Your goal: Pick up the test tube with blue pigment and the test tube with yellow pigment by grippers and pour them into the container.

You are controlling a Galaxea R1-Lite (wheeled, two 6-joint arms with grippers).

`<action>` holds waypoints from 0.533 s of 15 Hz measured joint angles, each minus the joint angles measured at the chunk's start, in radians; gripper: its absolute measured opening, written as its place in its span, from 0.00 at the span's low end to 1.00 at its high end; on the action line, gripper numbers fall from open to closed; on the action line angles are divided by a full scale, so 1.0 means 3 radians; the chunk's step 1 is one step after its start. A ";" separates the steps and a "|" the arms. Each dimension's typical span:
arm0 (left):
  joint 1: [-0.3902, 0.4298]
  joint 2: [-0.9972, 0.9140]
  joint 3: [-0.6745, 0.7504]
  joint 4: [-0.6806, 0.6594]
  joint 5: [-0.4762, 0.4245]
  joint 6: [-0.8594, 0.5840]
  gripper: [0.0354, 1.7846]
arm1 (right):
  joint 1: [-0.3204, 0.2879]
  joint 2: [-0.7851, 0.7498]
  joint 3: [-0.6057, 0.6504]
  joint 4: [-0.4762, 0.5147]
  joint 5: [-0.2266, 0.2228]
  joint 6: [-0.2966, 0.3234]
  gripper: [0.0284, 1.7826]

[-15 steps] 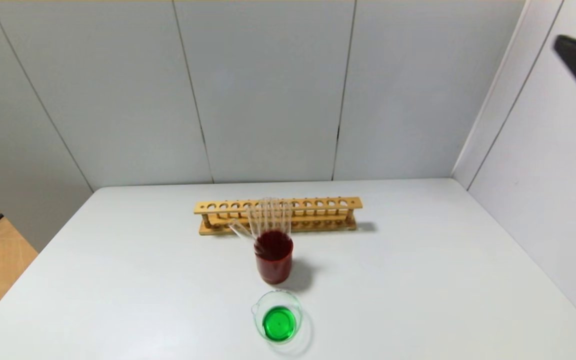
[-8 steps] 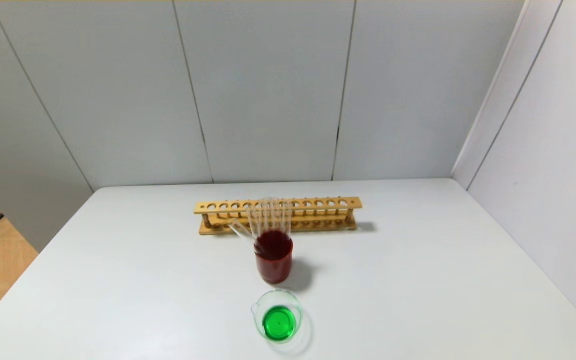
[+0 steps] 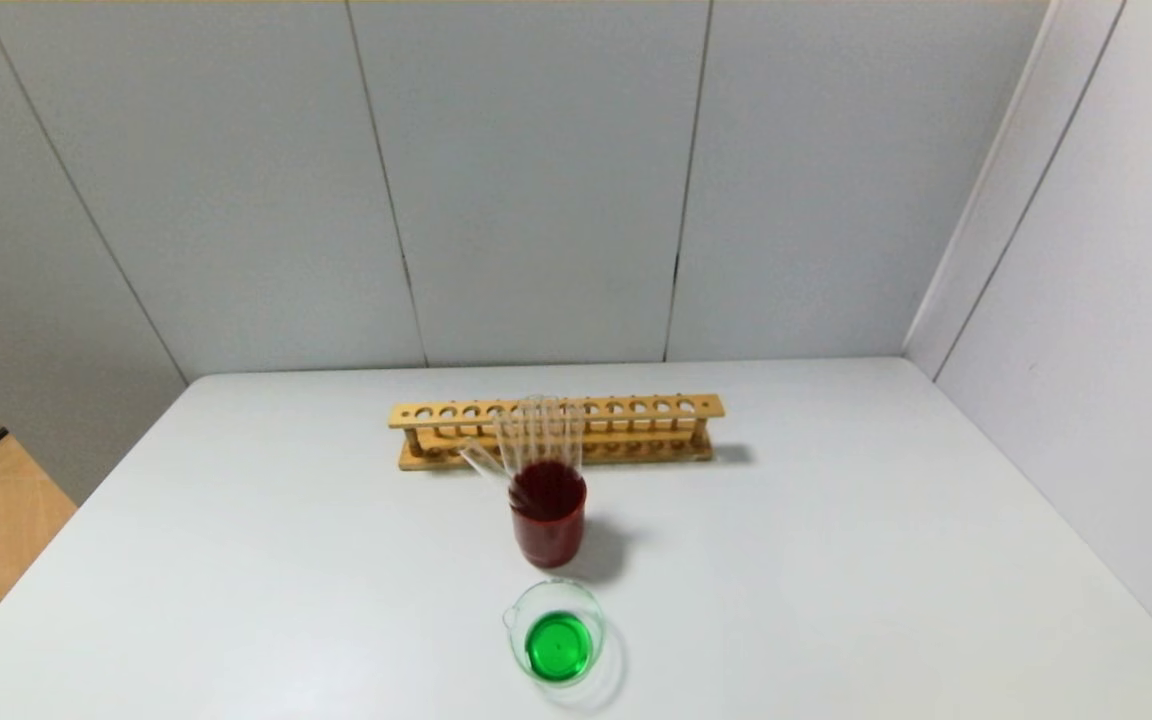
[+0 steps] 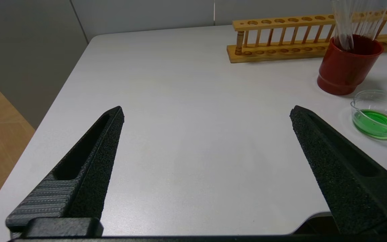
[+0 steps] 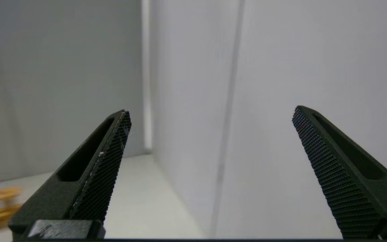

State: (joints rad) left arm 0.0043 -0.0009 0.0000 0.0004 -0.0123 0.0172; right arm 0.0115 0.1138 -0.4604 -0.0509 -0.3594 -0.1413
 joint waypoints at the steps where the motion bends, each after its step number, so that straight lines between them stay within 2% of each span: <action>1: 0.0000 0.0000 0.0000 0.0000 0.0000 -0.0001 0.98 | -0.0011 -0.0130 0.0262 -0.0080 0.0199 0.0196 0.98; 2: 0.0000 0.0000 0.0000 0.0000 0.0001 0.0001 0.98 | -0.0023 -0.0224 0.0562 -0.0197 0.0347 0.0354 0.98; 4: -0.0001 0.0000 0.0000 0.0000 0.0001 -0.0001 0.98 | -0.0034 -0.0322 0.1123 -0.0395 0.0509 0.0430 0.98; 5: 0.0000 0.0000 0.0000 0.0000 0.0001 0.0001 0.98 | -0.0037 -0.0349 0.1321 -0.0394 0.0576 0.0430 0.98; 6: -0.0001 0.0000 0.0000 -0.0001 0.0001 0.0000 0.98 | -0.0037 -0.0365 0.1425 -0.0346 0.0706 0.0463 0.98; 8: 0.0000 0.0000 0.0000 -0.0001 0.0000 -0.0001 0.98 | -0.0037 -0.0379 0.1499 -0.0125 0.1087 0.0484 0.98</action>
State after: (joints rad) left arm 0.0043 -0.0009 0.0000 0.0000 -0.0123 0.0168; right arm 0.0004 0.0000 -0.0109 -0.0883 -0.0332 0.0038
